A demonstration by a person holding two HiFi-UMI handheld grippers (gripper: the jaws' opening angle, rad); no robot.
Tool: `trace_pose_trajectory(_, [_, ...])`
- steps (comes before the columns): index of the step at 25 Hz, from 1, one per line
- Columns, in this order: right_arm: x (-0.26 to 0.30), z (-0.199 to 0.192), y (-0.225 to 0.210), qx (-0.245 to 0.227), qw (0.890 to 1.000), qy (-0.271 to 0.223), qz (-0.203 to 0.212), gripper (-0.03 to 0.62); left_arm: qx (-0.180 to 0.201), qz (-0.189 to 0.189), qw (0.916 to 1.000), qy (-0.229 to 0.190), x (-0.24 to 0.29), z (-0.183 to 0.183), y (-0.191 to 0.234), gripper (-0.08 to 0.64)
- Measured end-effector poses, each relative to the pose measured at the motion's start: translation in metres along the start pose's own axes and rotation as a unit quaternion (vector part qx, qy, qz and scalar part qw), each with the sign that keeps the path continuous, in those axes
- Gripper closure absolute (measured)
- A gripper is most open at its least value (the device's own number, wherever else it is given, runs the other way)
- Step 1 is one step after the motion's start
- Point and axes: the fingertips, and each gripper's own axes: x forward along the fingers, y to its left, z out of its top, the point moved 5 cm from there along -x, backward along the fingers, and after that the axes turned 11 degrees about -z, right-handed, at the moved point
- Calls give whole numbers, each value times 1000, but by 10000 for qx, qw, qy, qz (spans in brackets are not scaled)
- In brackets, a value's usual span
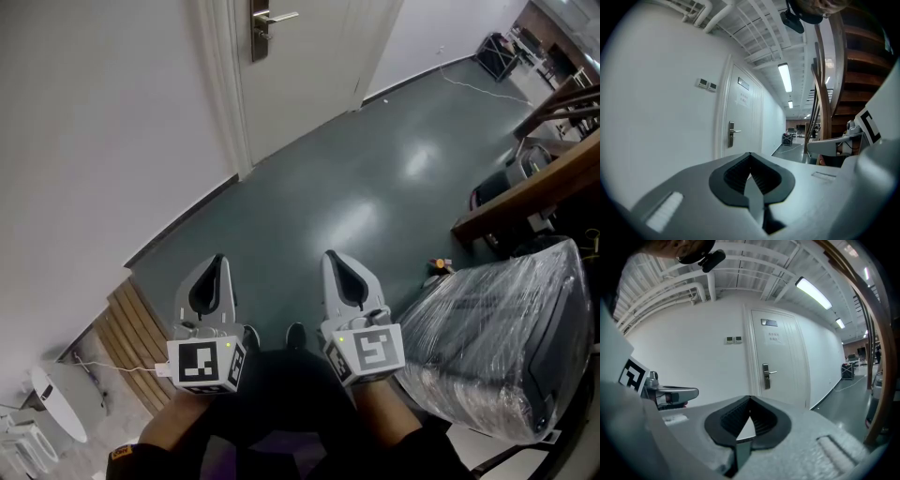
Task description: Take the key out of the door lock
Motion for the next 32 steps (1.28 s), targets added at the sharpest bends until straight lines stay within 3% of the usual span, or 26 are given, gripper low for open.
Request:
trace_pose_trajectory(10, [-5, 2, -15, -86, 9999, -16, -51, 601, 1, -77, 10000, 15, 12, 3, -20, 541])
trace_pose_trajectory(23, [-6, 16, -69, -66, 9996, -232, -123, 601, 221, -308, 9993, -39, 50, 11, -69, 541])
trace_pose_trajectory(26, [0, 28, -73, -39, 9997, -73, -251, 601, 255, -369, 9990, -45, 58, 7, -68, 541])
trace_pose_trajectory(32, [28, 9, -75, -97, 9994, -107, -306, 601, 149, -451, 9989, -18, 90, 5, -51, 541])
